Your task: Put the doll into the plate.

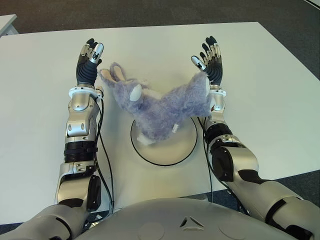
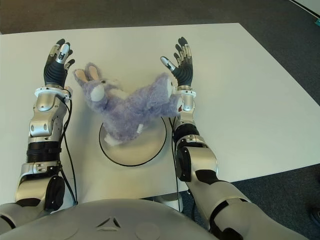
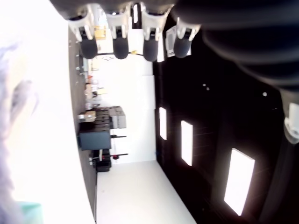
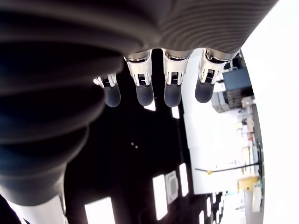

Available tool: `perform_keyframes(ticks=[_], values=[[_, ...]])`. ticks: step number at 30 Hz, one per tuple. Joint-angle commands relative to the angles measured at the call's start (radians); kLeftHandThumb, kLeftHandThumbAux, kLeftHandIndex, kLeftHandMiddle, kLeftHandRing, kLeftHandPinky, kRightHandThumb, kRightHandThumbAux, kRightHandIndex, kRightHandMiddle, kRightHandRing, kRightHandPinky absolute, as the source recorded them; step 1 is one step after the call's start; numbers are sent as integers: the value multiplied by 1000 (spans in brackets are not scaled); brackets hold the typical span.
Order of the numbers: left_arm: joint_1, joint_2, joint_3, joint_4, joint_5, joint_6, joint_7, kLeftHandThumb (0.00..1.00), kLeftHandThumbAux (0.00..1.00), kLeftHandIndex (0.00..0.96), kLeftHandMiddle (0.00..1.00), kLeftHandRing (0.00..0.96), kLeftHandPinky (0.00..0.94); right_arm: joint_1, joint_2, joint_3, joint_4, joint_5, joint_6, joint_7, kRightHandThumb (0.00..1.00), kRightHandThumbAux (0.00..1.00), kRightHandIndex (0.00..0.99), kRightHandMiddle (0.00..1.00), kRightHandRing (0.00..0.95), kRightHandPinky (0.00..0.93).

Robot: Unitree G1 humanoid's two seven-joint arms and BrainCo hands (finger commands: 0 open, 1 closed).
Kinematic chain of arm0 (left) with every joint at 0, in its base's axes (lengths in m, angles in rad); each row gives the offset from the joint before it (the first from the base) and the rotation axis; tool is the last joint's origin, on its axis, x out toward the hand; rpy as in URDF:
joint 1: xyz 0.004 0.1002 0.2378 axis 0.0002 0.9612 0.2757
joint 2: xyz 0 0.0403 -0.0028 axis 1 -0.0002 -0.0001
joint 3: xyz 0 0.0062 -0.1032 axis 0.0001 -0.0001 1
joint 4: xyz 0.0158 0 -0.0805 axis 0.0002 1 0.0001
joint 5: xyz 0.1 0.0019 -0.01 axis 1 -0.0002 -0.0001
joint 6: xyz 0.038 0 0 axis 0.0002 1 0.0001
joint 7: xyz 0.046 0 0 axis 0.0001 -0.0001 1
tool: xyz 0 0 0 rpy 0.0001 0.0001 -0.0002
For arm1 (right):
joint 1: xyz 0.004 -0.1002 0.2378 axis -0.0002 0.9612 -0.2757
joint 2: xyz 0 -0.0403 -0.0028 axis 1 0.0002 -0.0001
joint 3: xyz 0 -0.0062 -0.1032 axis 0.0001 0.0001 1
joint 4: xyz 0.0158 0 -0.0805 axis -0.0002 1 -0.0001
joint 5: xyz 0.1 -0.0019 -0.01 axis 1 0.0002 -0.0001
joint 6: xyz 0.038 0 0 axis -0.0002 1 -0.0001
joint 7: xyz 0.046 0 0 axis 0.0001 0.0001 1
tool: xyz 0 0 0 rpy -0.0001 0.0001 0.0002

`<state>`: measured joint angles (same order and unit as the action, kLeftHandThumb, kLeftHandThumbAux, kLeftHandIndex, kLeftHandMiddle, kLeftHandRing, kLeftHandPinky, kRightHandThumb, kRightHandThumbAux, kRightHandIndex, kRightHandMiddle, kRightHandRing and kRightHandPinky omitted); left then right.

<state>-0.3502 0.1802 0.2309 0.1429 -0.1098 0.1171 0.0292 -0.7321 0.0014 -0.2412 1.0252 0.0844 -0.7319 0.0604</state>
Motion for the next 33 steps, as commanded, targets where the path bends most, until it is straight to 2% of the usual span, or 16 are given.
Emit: perform_keyframes(ticks=[1, 12, 33], values=[[-21, -7, 3, 58, -4, -4, 4, 0, 390, 0, 84, 37, 0, 63, 13, -1, 28, 12, -7, -12, 19, 736, 52, 51, 45, 63], [-65, -11, 14, 171, -2, -44, 30, 0, 377, 0, 102, 61, 0, 59, 9, -4, 28, 20, 2, -8, 40, 747, 56, 56, 51, 72], [-114, -24, 44, 298, 3, -123, 105, 0, 364, 0, 94, 68, 0, 52, 9, -18, 32, 32, -2, 0, 48, 745, 62, 61, 55, 73]])
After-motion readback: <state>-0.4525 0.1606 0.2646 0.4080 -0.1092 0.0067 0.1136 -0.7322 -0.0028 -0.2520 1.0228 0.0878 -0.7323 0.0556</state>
